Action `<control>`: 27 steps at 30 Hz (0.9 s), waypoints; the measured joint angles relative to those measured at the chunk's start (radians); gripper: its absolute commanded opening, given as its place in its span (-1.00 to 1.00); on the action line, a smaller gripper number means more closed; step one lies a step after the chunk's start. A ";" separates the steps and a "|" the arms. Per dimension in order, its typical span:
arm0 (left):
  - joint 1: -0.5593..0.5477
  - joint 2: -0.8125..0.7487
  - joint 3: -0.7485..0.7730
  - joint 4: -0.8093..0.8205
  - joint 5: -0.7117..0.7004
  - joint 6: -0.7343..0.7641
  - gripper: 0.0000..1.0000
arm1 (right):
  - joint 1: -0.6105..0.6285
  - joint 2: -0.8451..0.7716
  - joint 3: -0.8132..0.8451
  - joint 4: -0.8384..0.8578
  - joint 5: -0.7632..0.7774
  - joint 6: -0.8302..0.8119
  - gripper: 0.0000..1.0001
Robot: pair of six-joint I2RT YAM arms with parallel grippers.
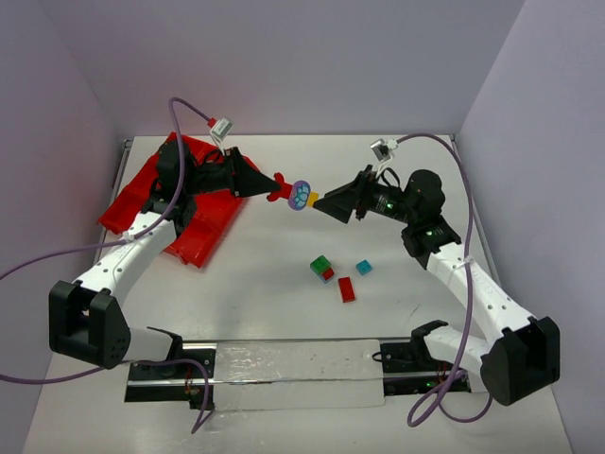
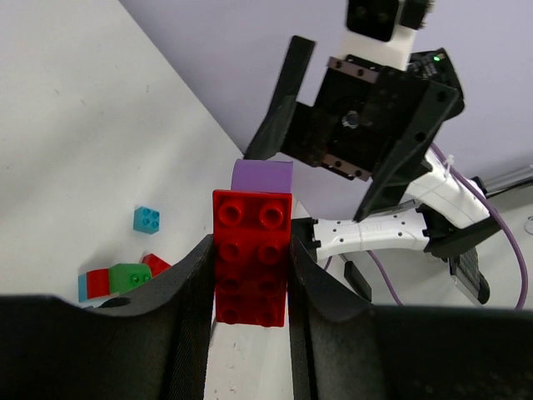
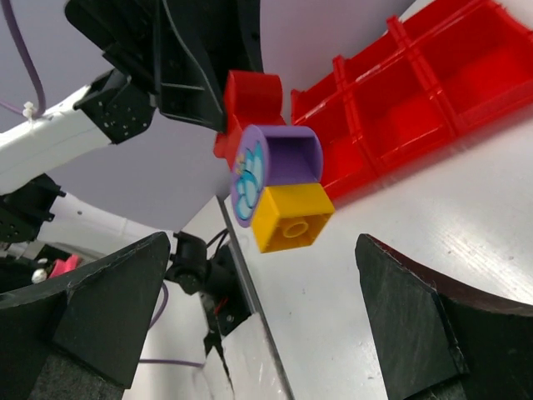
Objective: Sort the legos into containers by color
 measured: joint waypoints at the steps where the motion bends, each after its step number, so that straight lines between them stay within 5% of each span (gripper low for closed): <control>1: 0.000 0.000 -0.002 0.014 0.004 -0.009 -1.00 | 0.005 0.014 0.001 0.003 -0.007 0.001 1.00; 14: 0.000 0.000 -0.033 0.067 0.024 -0.046 -1.00 | 0.061 0.151 0.007 0.175 -0.089 0.083 0.98; 27: 0.000 0.000 -0.038 0.068 0.026 -0.046 -1.00 | 0.109 0.255 0.064 0.293 -0.093 0.175 0.61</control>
